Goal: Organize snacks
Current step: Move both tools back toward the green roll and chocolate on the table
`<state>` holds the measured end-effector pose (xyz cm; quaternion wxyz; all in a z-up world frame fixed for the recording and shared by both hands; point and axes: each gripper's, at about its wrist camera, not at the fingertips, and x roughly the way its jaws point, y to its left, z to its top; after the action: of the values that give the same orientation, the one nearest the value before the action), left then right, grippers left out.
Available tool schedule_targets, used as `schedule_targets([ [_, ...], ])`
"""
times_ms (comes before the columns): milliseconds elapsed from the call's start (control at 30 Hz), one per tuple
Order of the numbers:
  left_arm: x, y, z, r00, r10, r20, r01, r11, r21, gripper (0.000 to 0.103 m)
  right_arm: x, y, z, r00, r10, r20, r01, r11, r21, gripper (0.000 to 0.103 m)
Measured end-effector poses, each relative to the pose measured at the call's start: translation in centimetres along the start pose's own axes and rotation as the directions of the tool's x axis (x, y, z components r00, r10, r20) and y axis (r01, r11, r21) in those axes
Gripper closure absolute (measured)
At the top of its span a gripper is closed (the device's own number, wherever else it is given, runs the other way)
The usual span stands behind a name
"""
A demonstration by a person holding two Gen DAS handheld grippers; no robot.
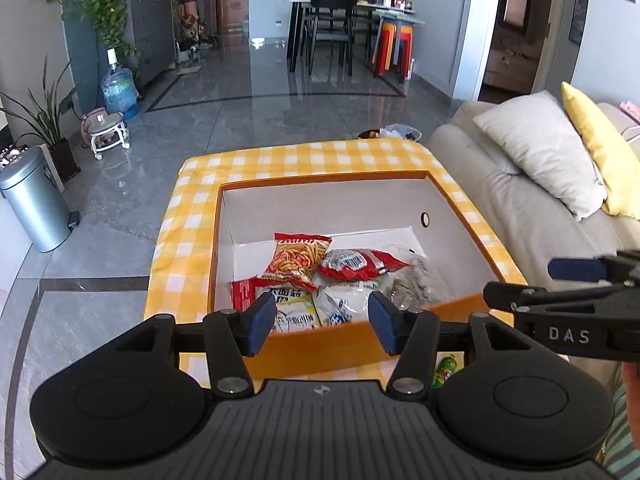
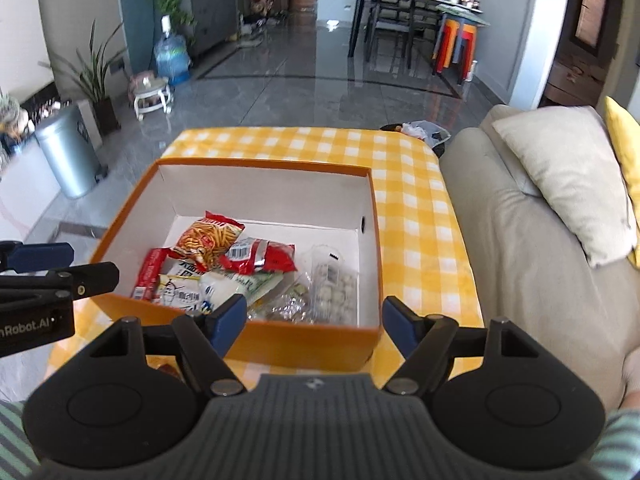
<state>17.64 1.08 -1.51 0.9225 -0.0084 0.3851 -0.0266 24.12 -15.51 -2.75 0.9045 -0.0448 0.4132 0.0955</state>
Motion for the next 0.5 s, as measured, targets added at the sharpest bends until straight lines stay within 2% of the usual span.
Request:
schedule_targets([
  [100, -0.6, -0.2, -1.6, 1.000, 0.017, 0.012, -0.017, 1.000, 0.000, 0.039, -1.3, -0.3, -2.1, 1.000, 0.007, 0.015, -0.008, 0.999, 0.047, 0.030],
  [267, -1.3, -1.0, -5.2, 0.997, 0.073, 0.018, -0.074, 0.996, 0.056, 0.039, -2.4, -0.8, -6.5, 0.998, 0.033, 0.055, -0.038, 0.995, 0.094, 0.030],
  [433, -0.9, -0.9, -8.1, 0.998, 0.058, -0.028, -0.057, 0.998, 0.006, 0.039, -1.9, -0.2, -10.6, 1.000, 0.009, 0.024, -0.010, 0.998, 0.060, 0.030],
  [500, -0.7, -0.8, -9.0, 0.998, 0.028, -0.050, -0.030, 0.999, -0.032, 0.039, -1.5, -0.1, -11.9, 1.000, 0.018, 0.007, -0.018, 0.998, 0.058, 0.030],
])
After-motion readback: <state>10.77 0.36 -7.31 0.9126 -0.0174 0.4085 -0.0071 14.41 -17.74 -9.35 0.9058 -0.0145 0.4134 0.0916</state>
